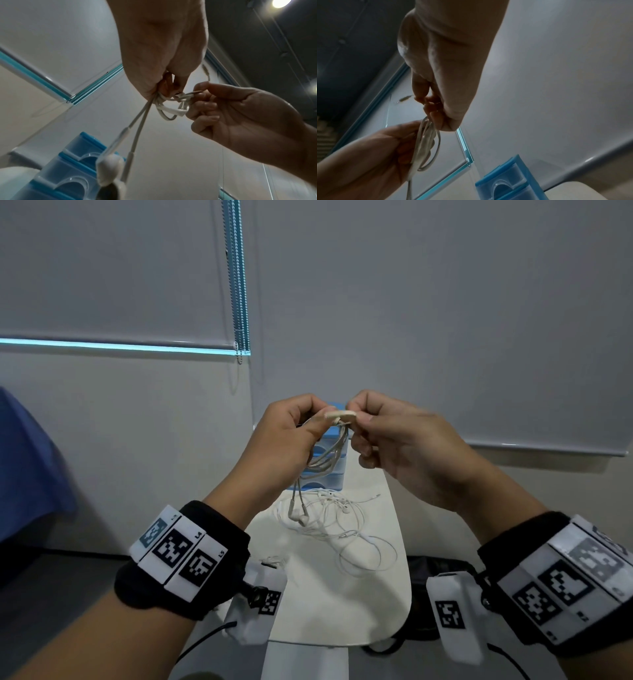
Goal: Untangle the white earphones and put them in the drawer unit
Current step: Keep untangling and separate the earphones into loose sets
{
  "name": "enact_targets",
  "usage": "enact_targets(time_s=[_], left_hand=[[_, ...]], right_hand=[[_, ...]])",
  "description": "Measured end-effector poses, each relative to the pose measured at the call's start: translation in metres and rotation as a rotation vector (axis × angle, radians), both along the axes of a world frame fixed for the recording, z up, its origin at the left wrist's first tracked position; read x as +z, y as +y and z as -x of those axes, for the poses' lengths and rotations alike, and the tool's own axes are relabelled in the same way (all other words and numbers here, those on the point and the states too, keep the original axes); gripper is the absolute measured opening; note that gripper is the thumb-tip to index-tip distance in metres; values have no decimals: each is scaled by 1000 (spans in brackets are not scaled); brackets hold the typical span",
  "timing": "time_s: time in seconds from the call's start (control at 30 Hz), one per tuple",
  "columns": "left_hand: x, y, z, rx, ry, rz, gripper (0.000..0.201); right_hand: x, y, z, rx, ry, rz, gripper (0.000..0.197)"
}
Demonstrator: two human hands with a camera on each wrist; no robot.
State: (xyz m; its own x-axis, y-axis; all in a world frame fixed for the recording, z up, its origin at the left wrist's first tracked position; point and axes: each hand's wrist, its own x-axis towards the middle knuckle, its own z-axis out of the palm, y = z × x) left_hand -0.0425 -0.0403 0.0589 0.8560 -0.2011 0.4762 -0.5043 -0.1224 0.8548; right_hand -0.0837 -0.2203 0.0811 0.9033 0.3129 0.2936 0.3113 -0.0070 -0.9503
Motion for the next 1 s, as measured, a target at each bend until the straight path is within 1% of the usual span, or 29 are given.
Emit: enact_targets(time_s=[0.07,0.13,0.23,0.3,0.33,0.4,0.47,0.5,0.57,0.6,0.63,0.7,0.73,0.77,0.9,1.0], left_hand=[[1,-1,1,-27,-12,-8,19],[1,-2,4,-65,-7,-22,22],[5,-3,11,-148,21,-20,26],[7,-5,15,-193,-15,-15,19],[7,-7,16,-200,-40,-11,15],[8,-9,16,-188,-73,-19,13],[6,-11,13,-153,-72,-41,14],[5,-11,11,-137,-62,-50,14],[2,-12,8,-113,-33,-42,12],[1,-12,7,-110,-24,-36,12],[1,-12,7,-110,-22,-35,11],[1,-12,6,-108,-26,-32,12],[2,-12,6,-103,-28,-24,12],[2,-11,5,-92,-33,-10,13],[2,-7,1,10,-40,28,13],[1,-3,-4,89,-71,2,15]], right_hand=[[2,-3,1,54,57,-113,7],[3,-5,0,37,54,-175,8],[7,-5,-3,-124,-18,-157,12],[10,-3,-6,-259,-53,-122,20],[11,-2,-7,-324,-68,-102,20],[10,0,-10,-436,-92,-69,15],[6,3,-14,-497,-71,-96,8],[4,4,-16,-514,-46,-124,14],[-2,7,-20,-516,-1,-160,22],[-5,10,-21,-512,13,-165,23],[-8,12,-22,-508,24,-168,21],[-14,19,-24,-486,51,-185,10],[-16,22,-24,-459,65,-198,5],[-18,25,-24,-427,79,-207,6],[-20,27,-20,-264,178,-198,20],[-21,25,-18,-176,194,-166,15]])
